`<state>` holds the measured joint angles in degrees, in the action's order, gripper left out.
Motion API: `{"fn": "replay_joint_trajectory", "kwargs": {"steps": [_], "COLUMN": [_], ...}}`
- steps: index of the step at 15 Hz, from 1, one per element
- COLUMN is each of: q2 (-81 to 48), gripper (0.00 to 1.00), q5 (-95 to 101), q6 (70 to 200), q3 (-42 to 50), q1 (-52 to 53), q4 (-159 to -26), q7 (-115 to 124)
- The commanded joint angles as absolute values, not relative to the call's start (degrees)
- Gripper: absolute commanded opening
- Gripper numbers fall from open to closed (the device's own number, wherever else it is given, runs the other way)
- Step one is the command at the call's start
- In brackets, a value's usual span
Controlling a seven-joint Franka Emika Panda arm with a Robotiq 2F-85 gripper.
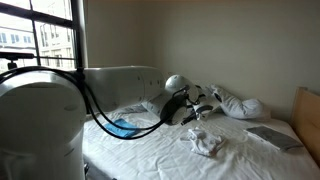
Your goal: Fold the white cloth
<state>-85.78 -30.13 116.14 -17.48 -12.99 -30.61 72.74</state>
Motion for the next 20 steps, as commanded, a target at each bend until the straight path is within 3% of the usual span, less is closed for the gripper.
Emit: {"fn": "replay_joint_trajectory", "kwargs": {"steps": [1, 9, 10, 11, 20], "q2": [-85.85, -86.00, -86.01, -86.00, -86.00], "gripper": [1.00, 1.00, 0.75, 0.74, 0.15], "q5": [-31.10, -26.26, -25.69, -25.01, -22.66], "q6": [116.30, 127.35, 128.69, 129.90, 134.83], "q3": [-15.40, -8.56, -7.91, -7.29, -5.75], "q1": [-12.92, -7.80, -7.44, -7.11, -6.98], "q4": [-33.10, -35.15, -35.37, -35.52, -35.24], "q7": [71.90, 71.03, 71.09, 71.12, 71.26]}}
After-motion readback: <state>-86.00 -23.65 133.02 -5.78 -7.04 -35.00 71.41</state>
